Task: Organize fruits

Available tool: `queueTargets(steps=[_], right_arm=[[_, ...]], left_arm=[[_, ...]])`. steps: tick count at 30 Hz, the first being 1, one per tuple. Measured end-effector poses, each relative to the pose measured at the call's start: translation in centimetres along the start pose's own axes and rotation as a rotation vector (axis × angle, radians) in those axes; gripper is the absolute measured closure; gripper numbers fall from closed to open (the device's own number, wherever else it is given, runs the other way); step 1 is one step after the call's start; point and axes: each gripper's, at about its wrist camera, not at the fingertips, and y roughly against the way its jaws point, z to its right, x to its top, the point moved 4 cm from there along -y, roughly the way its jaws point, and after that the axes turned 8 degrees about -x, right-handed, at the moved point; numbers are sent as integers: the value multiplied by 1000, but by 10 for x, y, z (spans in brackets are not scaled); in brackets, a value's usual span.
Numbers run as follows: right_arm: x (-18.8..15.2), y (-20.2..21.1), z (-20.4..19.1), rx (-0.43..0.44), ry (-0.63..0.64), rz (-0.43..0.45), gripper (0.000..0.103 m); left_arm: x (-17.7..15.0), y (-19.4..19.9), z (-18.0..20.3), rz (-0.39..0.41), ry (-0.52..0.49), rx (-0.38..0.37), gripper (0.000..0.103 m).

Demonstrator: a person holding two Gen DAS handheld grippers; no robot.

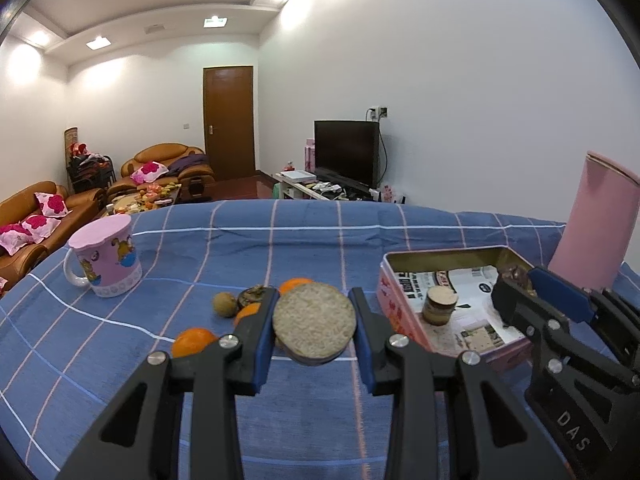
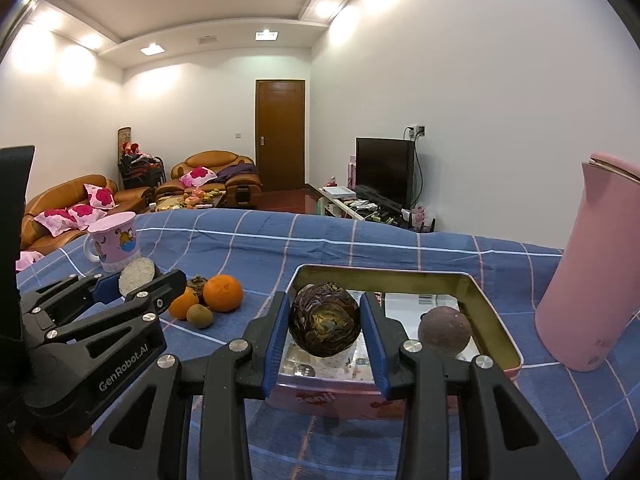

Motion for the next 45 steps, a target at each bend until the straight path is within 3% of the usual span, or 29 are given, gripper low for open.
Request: queueTargets(steps=[45], right_arm=[[-7,-4,100,-152,-42,-18,64]], left_arm=[[8,-32,110,-30,-98,-134,66]])
